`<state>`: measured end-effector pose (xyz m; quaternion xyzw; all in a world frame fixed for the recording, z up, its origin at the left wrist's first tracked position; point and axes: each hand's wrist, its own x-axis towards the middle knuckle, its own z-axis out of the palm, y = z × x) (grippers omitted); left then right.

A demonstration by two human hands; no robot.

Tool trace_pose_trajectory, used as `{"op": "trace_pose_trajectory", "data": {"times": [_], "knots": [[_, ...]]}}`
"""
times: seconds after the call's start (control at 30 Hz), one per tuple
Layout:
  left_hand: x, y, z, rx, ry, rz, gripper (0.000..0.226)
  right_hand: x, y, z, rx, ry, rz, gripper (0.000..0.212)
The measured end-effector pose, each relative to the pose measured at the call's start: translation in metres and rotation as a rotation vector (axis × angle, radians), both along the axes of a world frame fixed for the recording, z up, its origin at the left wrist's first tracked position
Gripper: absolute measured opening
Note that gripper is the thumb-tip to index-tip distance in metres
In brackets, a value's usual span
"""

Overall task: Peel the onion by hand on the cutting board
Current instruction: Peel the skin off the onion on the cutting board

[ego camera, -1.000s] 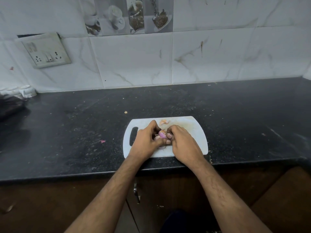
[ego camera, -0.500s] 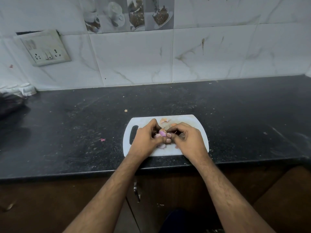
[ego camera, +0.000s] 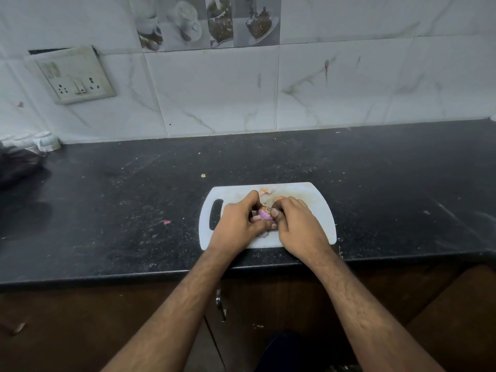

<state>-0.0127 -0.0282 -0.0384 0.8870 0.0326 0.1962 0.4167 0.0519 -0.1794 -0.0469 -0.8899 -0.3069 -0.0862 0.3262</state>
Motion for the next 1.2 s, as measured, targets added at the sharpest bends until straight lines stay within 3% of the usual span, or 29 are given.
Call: {"op": "trace_pose_trajectory", "data": {"times": [0.33, 0.7, 0.87, 0.93, 1.03, 1.2], "knots": [[-0.002, -0.005, 0.000, 0.227, -0.096, 0.029, 0.026, -0.004, -0.002, 0.007, -0.071, 0.152, 0.027, 0.027], [0.006, 0.002, -0.007, 0.147, -0.053, 0.020, 0.027, 0.004, -0.001, 0.008, 0.006, 0.348, 0.049, 0.020], [0.003, 0.002, -0.001, -0.013, 0.016, 0.006, 0.032, 0.006, -0.004, 0.007, 0.501, 0.607, 0.020, 0.022], [0.003, 0.003, 0.000, -0.121, 0.029, -0.017, 0.030, 0.008, -0.005, 0.003, 0.450, 0.453, -0.018, 0.017], [0.003, 0.004, 0.000, -0.180, 0.027, -0.015, 0.032, 0.007, -0.003, -0.002, 0.335, 0.296, -0.040, 0.029], [0.004, 0.007, -0.004, -0.096, 0.021, -0.053, 0.029, 0.001, -0.007, 0.003, 0.393, 0.195, 0.041, 0.019]]}}
